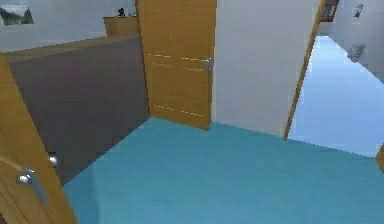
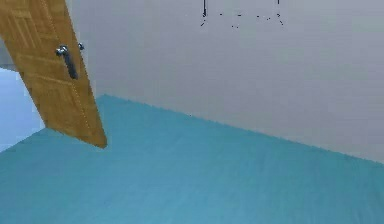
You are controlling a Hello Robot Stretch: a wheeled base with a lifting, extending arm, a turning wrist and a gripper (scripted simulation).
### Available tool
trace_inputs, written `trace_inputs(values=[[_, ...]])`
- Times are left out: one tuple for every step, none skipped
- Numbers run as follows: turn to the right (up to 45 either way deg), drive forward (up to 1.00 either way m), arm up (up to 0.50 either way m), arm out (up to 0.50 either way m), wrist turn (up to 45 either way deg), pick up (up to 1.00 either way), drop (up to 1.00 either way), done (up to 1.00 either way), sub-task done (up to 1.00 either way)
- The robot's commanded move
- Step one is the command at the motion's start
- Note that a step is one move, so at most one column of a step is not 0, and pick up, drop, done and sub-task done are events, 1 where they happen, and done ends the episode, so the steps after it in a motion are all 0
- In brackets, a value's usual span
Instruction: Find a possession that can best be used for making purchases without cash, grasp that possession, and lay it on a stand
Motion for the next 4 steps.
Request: trace_inputs(values=[[0.0,1.0,0.0,0.0,0.0,0.0,0.0,0.0,0.0],[6.0,0.0,0.0,0.0,0.0,0.0,0.0,0.0,0.0],[0.0,0.1,0.0,0.0,0.0,0.0,0.0,0.0,0.0],[-45.0,0.0,0.0,0.0,0.0,0.0,0.0,0.0,0.0]])
